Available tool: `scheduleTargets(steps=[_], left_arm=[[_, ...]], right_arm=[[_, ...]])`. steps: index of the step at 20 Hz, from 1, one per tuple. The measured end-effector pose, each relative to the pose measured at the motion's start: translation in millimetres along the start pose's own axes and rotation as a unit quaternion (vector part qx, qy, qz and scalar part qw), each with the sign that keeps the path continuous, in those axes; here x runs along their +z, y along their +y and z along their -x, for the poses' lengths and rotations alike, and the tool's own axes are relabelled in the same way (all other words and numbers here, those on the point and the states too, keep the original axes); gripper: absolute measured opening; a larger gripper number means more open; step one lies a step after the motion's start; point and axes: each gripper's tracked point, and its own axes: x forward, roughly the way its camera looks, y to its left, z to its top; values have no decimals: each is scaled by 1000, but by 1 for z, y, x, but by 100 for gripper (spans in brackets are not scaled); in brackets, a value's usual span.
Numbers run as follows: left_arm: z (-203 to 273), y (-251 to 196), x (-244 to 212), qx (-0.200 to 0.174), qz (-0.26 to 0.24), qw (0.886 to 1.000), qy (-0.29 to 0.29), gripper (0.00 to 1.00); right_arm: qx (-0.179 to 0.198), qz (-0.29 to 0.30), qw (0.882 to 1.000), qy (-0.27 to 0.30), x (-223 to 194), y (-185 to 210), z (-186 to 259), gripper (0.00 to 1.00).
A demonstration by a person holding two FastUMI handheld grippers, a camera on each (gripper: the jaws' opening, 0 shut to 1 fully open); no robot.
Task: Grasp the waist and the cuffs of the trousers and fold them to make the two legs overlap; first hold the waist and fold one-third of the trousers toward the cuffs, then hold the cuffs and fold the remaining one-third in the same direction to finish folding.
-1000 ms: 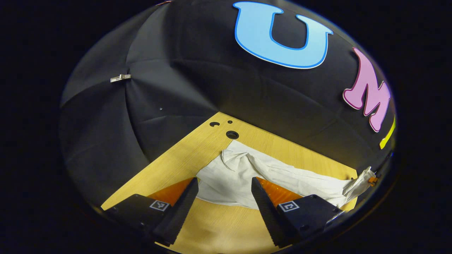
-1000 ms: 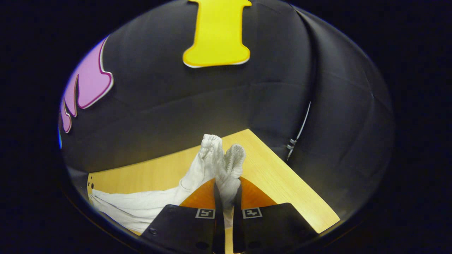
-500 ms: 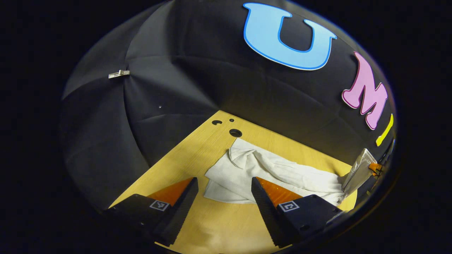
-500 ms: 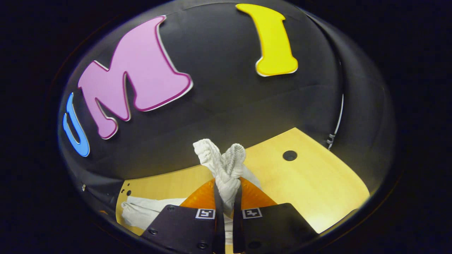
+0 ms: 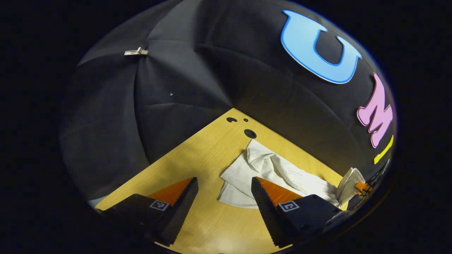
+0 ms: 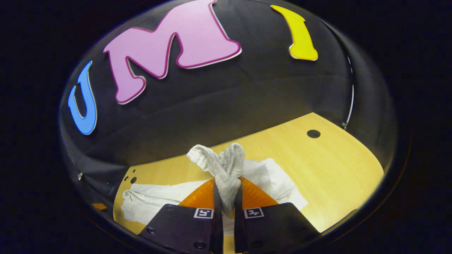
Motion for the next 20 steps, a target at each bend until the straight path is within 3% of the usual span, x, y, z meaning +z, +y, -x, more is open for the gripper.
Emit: scheduleTargets(steps=[1, 3, 4, 7, 11, 12, 13, 14, 15, 16, 18, 19, 20], left_arm=[[-5, 2, 0, -6, 9, 1000, -4, 92], [-17, -1, 0, -20, 30, 999, -8, 95], [-25, -2, 1, -19, 41, 999, -7, 95], [-43, -10, -6, -17, 62, 998, 1, 95], [-59, -26, -19, -7, 45, 999, 14, 95], [-62, -30, -20, -5, 40, 999, 15, 95], [-66, -33, -23, -3, 34, 999, 16, 95], [-68, -36, -25, 1, 26, 999, 19, 95], [-71, -39, -29, 6, 17, 1000, 22, 96], [-76, -40, -32, 13, 8, 1000, 26, 96], [-82, -37, -35, 30, -12, 999, 29, 96], [-85, -38, -37, 31, -20, 999, 31, 96], [-87, -40, -38, 30, -25, 999, 33, 96]], right_arm=[[4, -2, 1000, 12, -13, 6, 0, 18], [7, -7, 999, 35, -38, 14, -3, 20], [8, -6, 999, 44, -48, 16, -3, 15], [23, 6, 998, 53, -67, 28, -2, 28], [41, 16, 996, 83, -93, 35, 3, 40], [49, 17, 995, 89, -99, 39, 6, 51], [57, 17, 994, 96, -104, 43, 9, 41], [62, 22, 993, 99, -109, 46, 11, 52], [62, 30, 993, 97, -112, 47, 14, 51], [66, 37, 993, 95, -116, 49, 18, 62], [72, 41, 992, 95, -119, 52, 25, 70], [72, 40, 992, 95, -119, 51, 30, 81], [67, 41, 992, 94, -120, 48, 35, 78]])
